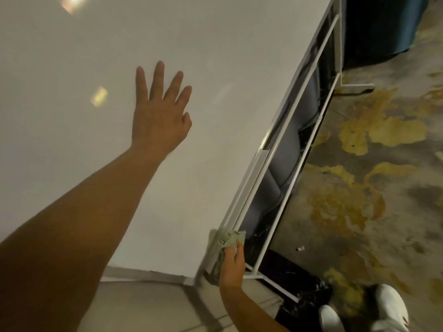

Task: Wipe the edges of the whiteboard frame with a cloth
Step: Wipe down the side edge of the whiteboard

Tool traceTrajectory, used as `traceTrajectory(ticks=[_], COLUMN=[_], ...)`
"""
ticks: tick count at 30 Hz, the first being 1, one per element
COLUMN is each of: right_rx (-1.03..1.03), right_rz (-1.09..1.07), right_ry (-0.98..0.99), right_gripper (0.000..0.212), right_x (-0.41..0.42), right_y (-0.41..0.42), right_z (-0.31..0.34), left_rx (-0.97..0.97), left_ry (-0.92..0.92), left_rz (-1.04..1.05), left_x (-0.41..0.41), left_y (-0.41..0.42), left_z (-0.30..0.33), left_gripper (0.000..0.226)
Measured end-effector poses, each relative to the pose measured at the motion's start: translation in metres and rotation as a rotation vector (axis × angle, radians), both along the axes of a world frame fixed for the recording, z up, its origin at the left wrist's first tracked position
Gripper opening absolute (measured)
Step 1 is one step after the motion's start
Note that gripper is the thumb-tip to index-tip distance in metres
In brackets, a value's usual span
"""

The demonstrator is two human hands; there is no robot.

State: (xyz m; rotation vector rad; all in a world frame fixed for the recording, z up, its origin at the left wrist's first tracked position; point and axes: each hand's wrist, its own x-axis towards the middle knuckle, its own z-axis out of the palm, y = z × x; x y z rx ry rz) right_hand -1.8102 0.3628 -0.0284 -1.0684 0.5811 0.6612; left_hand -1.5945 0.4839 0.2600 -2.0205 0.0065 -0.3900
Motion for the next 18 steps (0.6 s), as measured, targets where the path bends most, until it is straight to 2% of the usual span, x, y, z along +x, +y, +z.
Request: traceTrajectory(ticks=[4, 10, 12, 15, 18], right_rx=[-0.047, -0.078, -0.144, -0.287, -0.318], right_rz=[0.131, 0.212, 0.248, 0.301, 0.349], right_ry=[0.026, -0.051, -0.120, -0.246, -0.524], right_gripper=[0.041, 0.035, 0.023, 0.017, 0.006], right_x=[-0.021, -0.016, -0.011, -0.002, 0.027], right_y=[0.003, -0.014, -0.032, -0.067, -0.095], right_z=[0.004, 0.012, 0.017, 0.026, 0.056], left_rx=[0.005, -0.008, -0.022, -0.071, -0.135], left_ry=[-0.006, 0.020, 0.027, 0.034, 0.009], left_rz=[0.029, 0.054, 0.054, 0.054, 0.062], left_x=[-0.008, -0.015, -0.014, -0.012, -0.019], left_y=[0.000, -0.009, -0.019, -0.033, -0.035], left_z=[0.005, 0.008, 0.008, 0.008, 0.013], left_gripper=[0.069, 0.068, 0.068, 0.068, 0.068])
